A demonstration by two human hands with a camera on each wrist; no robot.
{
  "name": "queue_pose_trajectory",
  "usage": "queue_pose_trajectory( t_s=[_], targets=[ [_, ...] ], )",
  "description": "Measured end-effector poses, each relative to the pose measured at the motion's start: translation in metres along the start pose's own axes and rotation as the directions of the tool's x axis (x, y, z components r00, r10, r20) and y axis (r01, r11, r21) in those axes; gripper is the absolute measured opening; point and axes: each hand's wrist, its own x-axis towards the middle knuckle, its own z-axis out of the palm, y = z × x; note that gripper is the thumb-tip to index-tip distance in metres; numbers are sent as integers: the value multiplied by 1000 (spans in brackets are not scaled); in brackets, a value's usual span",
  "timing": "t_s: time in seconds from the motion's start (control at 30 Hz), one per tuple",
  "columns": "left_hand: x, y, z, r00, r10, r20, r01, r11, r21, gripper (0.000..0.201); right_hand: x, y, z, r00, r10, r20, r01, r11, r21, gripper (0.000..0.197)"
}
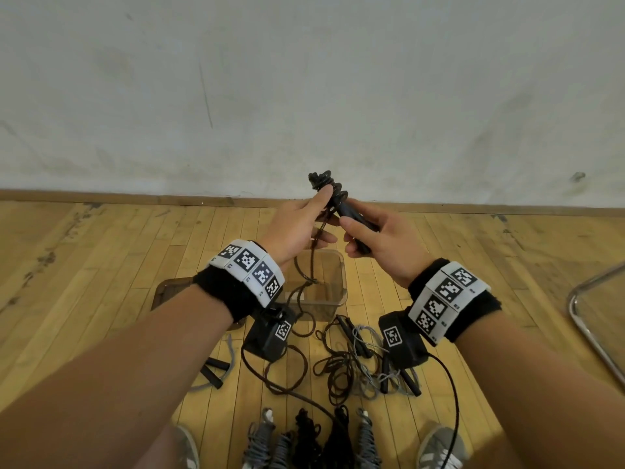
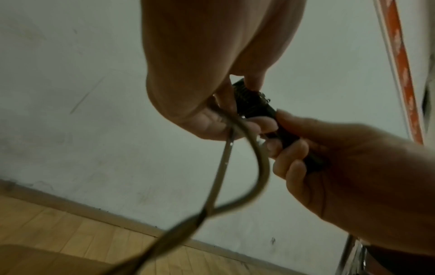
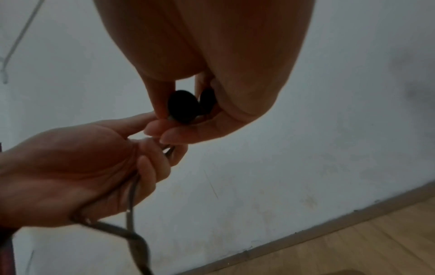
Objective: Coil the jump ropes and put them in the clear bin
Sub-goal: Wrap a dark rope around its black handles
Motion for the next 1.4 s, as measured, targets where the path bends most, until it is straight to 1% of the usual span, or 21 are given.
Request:
queue_pose_trajectory(
  t_s=[0.1,0.2,0.27,0.37,0.47,0.57,0.67,0.73,0.8,0.93,1.03,1.07,1.1,1.13,1.2,1.23,1.3,1.33,1.37,1.4],
  targets=[
    [2,0,-5,998,-15,-66,17,999,28,40,1,0,-7,997,-64,-33,60,991,-123,37],
    [1,-3,-5,993,23,-113,-18,999,38,32,1,0,-10,992,-113,-57,95,964,-247,44],
    [1,-4,-2,991,26,-131,-23,999,26,27,1,3,-10,986,-141,-87,101,929,-355,47],
    [-1,-8,3,989,57,-135,-48,996,71,23,4,7,-11,976,-173,-131,82,854,-514,51],
    [-4,-7,5,990,76,-123,-65,994,93,18,6,10,-13,967,-185,-172,55,819,-571,51],
    [-7,-7,7,990,52,-133,-42,996,77,18,6,8,-15,969,-183,-165,35,764,-644,50],
    [-8,-7,9,990,31,-139,-22,998,65,20,6,5,-17,980,-114,-160,-7,794,-607,46],
    [-9,-5,10,989,9,-150,-4,999,36,23,6,5,-14,976,-131,-174,-9,776,-631,47],
    [-10,-2,12,986,-15,-164,19,1000,22,31,7,12,-11,964,-201,-173,20,705,-709,50],
    [-12,-2,14,980,-4,-201,21,996,84,40,5,23,-3,930,-330,-161,46,541,-840,59],
    [-12,0,15,972,-11,-233,24,998,54,43,1,24,3,881,-463,-102,125,433,-893,58],
    [-12,1,14,969,-17,-246,26,999,36,45,0,24,5,867,-490,-93,145,425,-893,58],
    [-11,1,14,965,-22,-261,26,1000,14,47,1,25,7,863,-496,-98,155,443,-883,57],
    [-10,1,13,961,-25,-275,24,1000,-6,49,2,26,8,869,-483,-112,157,482,-862,56],
    [-7,-1,12,956,-37,-292,29,999,-34,49,3,29,10,894,-428,-131,165,588,-792,53],
    [-5,-1,11,955,-51,-293,38,998,-52,45,3,29,11,909,-397,-129,183,657,-732,50],
    [-4,0,9,957,-88,-277,58,992,-114,36,1,24,13,947,-295,-126,194,840,-506,44],
    [-4,1,8,960,-97,-263,61,988,-141,34,0,20,15,967,-223,-123,164,915,-368,42],
    [-3,2,7,963,-95,-251,60,987,-146,33,-1,16,16,982,-144,-119,112,965,-238,41],
    [-1,2,6,967,-85,-240,56,990,-126,33,-1,12,17,992,-65,-111,51,990,-128,41]
  ],
)
